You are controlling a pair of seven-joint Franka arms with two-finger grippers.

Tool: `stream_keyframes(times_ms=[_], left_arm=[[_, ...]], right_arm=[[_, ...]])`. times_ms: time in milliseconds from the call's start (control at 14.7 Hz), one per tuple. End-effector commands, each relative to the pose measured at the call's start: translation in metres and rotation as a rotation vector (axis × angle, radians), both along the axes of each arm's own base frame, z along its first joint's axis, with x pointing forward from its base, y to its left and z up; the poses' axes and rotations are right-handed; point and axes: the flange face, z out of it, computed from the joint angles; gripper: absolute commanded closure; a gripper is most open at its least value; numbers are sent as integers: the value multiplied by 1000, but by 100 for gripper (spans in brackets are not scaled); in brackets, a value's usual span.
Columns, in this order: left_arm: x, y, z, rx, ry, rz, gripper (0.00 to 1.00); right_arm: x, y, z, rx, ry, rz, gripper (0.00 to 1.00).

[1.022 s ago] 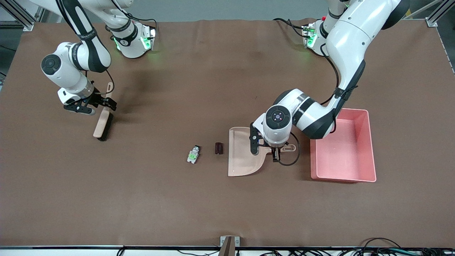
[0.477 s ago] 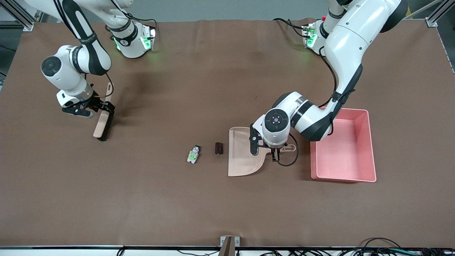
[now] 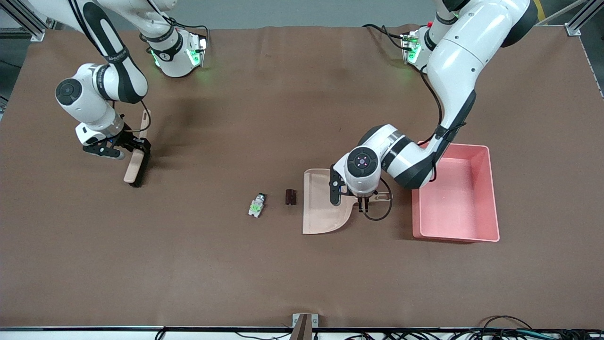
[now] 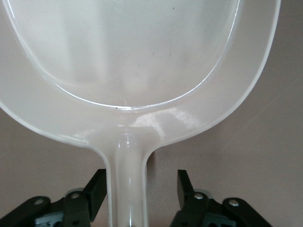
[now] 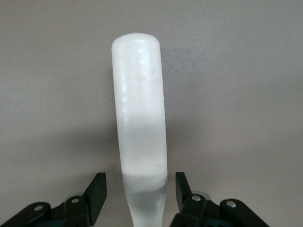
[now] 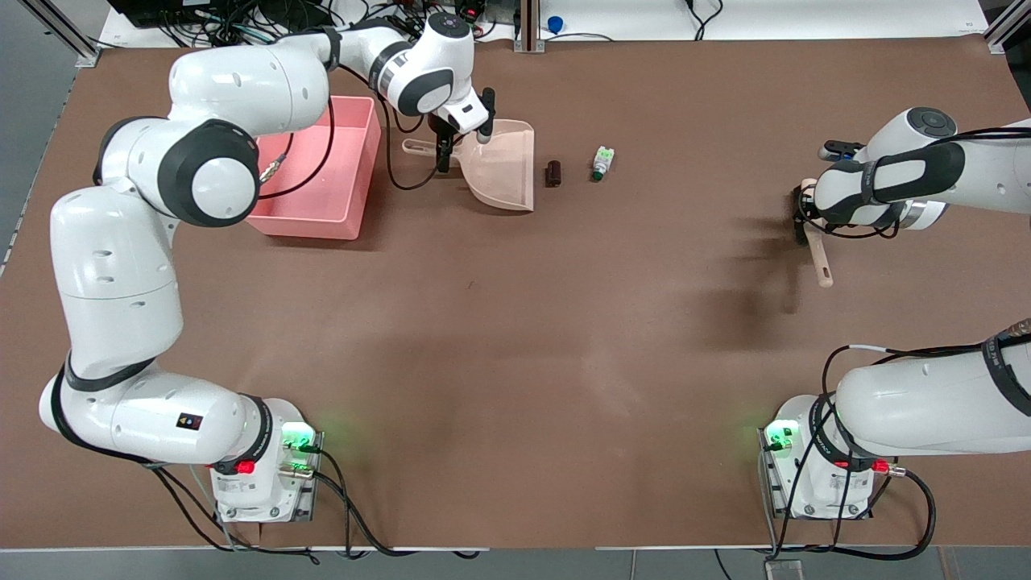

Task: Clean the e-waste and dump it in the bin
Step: 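Carry the white brush with the right gripper toward the switch and capacitor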

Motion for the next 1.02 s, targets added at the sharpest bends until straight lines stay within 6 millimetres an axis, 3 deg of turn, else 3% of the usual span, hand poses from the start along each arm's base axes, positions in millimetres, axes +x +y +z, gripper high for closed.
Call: stream_keyframes(times_ms=[0, 545, 954], left_arm=[[4, -5, 3, -6, -26, -34, 37], [6, -4, 4, -8, -28, -62, 56], [6, -5, 5, -10, -30, -62, 62]], right_arm=[[4, -7, -2, 3, -5, -9, 41], [9, -9, -6, 2, -2, -10, 49], [8, -9, -7, 2, 0, -10, 67]])
